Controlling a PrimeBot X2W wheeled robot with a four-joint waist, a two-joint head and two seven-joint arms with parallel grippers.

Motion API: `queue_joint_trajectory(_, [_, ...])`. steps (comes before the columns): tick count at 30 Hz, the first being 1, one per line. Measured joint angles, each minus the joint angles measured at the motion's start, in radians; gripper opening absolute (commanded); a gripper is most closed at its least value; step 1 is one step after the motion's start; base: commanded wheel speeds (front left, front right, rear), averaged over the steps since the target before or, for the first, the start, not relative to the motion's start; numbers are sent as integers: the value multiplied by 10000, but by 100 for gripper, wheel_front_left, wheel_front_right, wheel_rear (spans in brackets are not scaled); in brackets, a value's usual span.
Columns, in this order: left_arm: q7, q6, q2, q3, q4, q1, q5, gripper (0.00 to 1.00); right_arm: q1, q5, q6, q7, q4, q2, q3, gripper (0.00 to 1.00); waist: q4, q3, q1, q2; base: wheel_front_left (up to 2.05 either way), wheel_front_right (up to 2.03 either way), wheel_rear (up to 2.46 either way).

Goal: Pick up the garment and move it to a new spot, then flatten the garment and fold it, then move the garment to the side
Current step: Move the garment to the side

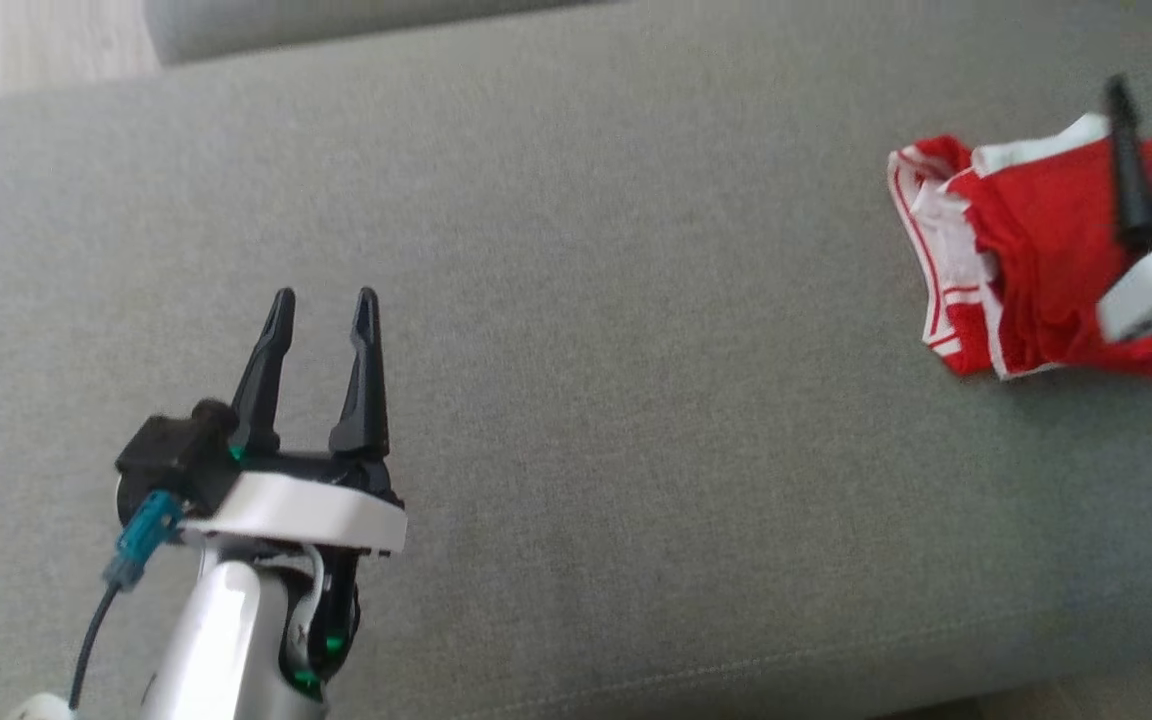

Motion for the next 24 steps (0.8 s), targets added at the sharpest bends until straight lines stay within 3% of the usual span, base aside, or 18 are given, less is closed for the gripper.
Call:
queue_joint_trajectory(8, [-38, 196, 2, 4, -238, 627, 121, 100, 2137, -77, 0, -1335, -1254, 2109, -268, 100, 277, -1050, 0, 0, 0, 0, 0])
queue_joint_trajectory(10, [-38, 439, 0, 42, -221, 883, 345, 100, 2671, -98, 0, -1618, -1388, 2589, -178, 100, 381, -1245, 0, 0, 0, 0, 0])
queue_joint_trajectory(12, [-38, 593, 6, 88, -203, 1130, 418, 100, 3231, -410, 0, -1843, -1398, 2752, 127, 100, 501, -1396, 0, 0, 0, 0, 0])
queue_joint_trajectory(24, [-40, 786, 10, 125, -621, 1877, 1005, 100, 5026, -1611, 0, -2612, -1653, 3382, -545, 100, 1087, -1816, 0, 0, 0, 0, 0])
